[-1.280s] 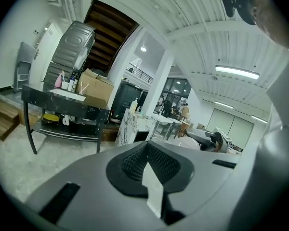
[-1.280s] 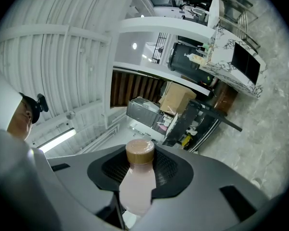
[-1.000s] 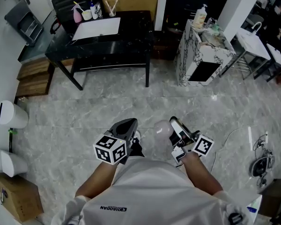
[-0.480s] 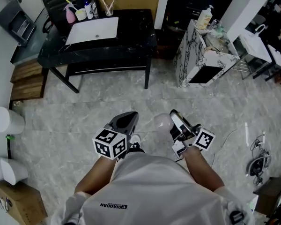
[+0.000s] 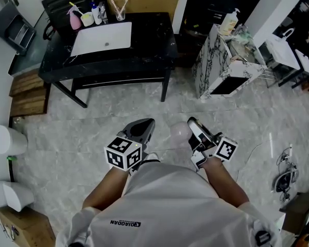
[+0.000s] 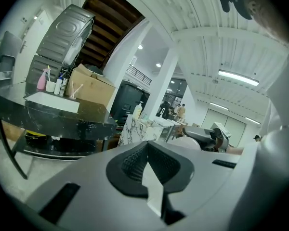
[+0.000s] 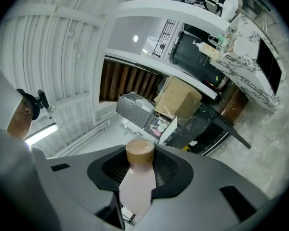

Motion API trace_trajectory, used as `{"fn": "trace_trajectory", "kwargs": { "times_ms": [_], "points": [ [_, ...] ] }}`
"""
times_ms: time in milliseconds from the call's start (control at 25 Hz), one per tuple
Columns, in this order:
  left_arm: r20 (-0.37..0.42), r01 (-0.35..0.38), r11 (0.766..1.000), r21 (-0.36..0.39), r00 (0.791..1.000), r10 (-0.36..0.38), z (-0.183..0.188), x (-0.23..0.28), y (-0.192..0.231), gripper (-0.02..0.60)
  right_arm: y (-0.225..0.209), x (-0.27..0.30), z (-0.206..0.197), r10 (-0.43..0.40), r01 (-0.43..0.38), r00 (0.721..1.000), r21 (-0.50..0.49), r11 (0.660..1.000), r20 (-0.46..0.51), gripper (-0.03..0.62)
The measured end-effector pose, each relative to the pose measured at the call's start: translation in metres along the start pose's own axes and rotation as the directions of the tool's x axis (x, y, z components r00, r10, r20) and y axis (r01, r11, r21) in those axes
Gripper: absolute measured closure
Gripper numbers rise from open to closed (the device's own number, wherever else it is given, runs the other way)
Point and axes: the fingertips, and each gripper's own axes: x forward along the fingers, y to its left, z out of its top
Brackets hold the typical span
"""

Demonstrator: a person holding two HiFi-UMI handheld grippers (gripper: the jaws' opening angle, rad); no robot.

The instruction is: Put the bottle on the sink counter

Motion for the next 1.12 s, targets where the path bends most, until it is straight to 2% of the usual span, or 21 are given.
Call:
{"fn": "trace_trajectory", "kwargs": {
  "times_ms": [280,640,1120],
  "points": [
    [-0.005,-0.007,1.0,-0.029,1.0,0.007,0.01,0.008,0.036,0.569,-0.01,0.031,0.003,-0.014,0.014,1.0,-0.006,1.0,0.011,0.442],
    [-0.028,-0.004,1.0,-0.011,1.0,0.004,0.012,0.014,0.053,0.569,-0.025,0.049,0.005,-0.051,0.051,0.999,0.016,0.999,0.012,0.442],
    [-0.016,-0.046,0.999,-0.017,0.999,0.045,0.023,0.026,0.076,0.569,-0.041,0.078,0.021,-0.006,0.006,1.0,0.024,1.0,0.002,0.442]
  ]
}}
